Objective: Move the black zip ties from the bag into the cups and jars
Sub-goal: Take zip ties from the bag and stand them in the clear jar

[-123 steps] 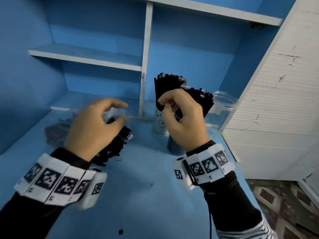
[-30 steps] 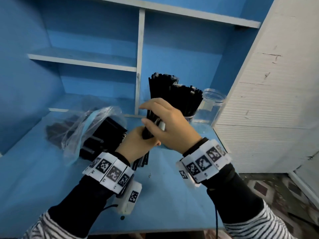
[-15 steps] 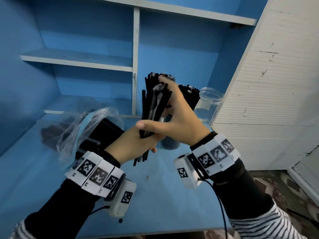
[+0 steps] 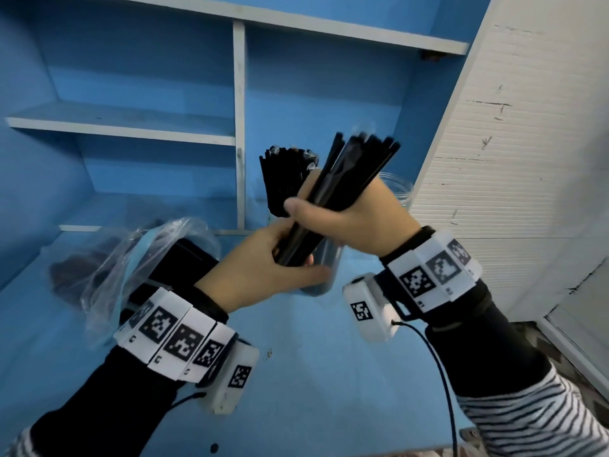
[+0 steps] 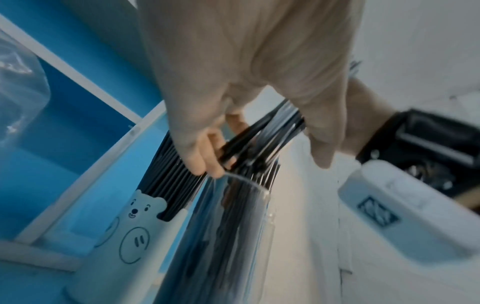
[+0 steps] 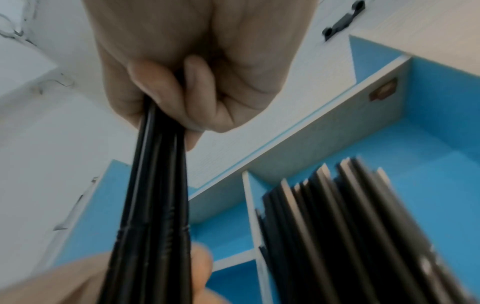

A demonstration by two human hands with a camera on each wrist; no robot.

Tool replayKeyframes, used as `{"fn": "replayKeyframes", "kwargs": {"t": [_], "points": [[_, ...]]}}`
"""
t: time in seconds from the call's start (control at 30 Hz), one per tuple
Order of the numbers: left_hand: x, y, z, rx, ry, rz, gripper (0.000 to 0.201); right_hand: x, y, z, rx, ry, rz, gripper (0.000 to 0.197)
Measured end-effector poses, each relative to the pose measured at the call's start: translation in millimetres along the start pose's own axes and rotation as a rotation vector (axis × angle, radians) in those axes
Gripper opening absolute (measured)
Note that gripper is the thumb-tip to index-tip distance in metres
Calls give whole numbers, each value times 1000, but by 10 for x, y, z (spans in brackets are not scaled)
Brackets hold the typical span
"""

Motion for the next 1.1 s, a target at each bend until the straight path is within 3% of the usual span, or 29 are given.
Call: {"fn": "replayKeyframes", "kwargs": {"t": [0.17, 0.33, 0.4, 0.5, 0.63, 0.73, 1.0, 1.1], "points": [[345, 325, 19, 66, -214, 45, 78, 114, -92, 496, -41, -170, -76, 26], [662, 481, -166, 23, -156, 44, 112, 207, -201, 714, -73, -236, -134, 25], [743, 495, -226, 31, -136, 36, 109, 236, -262, 725, -89, -234, -150, 25], [820, 526, -217, 58, -174, 49, 87, 270, -372, 747, -118, -234, -165, 23], [863, 535, -179, 129, -141, 54, 97, 318, -502, 852, -142, -293, -171, 27], [844, 548, -173, 135, -156, 52, 88, 341, -536, 872, -154, -312, -180, 30], [812, 550, -181, 122, -155, 50, 85, 346, -728, 472, -189, -146, -203, 33], [799, 534, -181, 113, -167, 56, 85, 308, -776, 358, -286, -135, -106, 24]]}}
Point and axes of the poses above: each hand's wrist, its own x-axis towards the middle knuckle, its own z-axis out of the back of the hand, y = z × x, the point moved 5 cm from there along x, towards the middle knuckle
